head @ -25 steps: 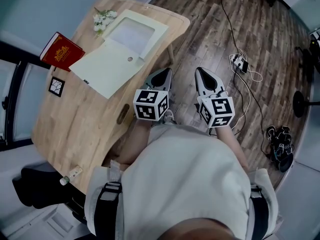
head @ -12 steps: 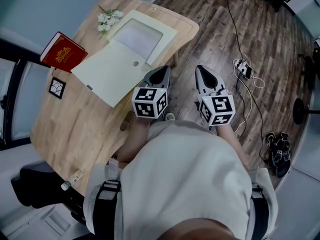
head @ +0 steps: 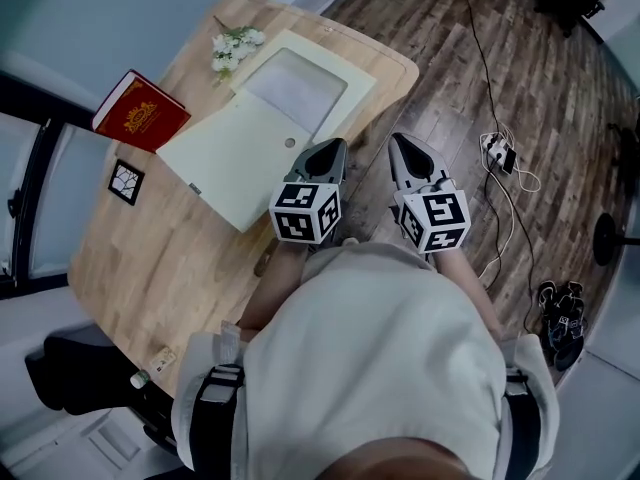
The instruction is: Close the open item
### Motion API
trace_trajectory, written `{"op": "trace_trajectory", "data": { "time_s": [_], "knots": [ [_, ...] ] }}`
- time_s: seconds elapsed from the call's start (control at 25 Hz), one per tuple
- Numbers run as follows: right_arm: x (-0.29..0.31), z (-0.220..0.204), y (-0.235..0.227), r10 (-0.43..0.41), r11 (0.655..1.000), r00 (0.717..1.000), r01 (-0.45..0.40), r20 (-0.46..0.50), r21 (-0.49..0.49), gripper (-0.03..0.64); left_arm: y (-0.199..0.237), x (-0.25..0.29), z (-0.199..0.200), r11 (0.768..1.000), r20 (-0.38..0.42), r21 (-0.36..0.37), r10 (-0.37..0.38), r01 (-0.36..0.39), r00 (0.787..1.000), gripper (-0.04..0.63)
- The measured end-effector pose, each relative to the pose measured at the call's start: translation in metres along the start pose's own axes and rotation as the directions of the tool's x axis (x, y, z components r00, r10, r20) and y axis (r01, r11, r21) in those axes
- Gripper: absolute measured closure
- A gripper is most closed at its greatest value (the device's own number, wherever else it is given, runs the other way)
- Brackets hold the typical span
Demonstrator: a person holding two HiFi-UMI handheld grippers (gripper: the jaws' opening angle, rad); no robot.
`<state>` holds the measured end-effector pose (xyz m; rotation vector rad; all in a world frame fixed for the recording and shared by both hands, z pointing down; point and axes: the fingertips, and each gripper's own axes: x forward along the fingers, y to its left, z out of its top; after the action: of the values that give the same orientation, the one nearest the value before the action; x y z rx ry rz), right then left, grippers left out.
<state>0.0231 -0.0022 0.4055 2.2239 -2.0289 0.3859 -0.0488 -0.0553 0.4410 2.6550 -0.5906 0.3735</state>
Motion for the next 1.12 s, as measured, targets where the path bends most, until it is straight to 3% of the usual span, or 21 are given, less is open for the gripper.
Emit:
{"op": "trace_trajectory", "data": {
  "time_s": [0.32, 0.64, 0.96, 1.12],
  "knots": [
    [0.022, -0.008, 0.019, 0.088, 0.996, 0.995, -0.088, -0.039, 0.001, 0.597, 0.030, -0.010, -0.001, 0.995, 0.008, -0.046, 0.092, -0.091, 0.996, 0.575],
    [0.052, 0.000, 0.028, 0.200, 0.979, 0.979, -0.201, -0.045, -0.032, 0.597, 0.056, -0.011, 0.002, 0.975, 0.035, -0.109, 0.201, -0.196, 0.979, 0.575],
    [0.090, 0.008, 0.009, 0.323, 0.943, 0.944, -0.327, -0.065, -0.064, 0.597, 0.076, 0.008, 0.012, 0.933, 0.088, -0.188, 0.329, -0.308, 0.940, 0.575],
    [0.110, 0.011, 0.003, 0.387, 0.916, 0.918, -0.394, -0.086, -0.081, 0.597, 0.090, 0.018, 0.017, 0.901, 0.095, -0.246, 0.390, -0.358, 0.916, 0.575]
  ]
}}
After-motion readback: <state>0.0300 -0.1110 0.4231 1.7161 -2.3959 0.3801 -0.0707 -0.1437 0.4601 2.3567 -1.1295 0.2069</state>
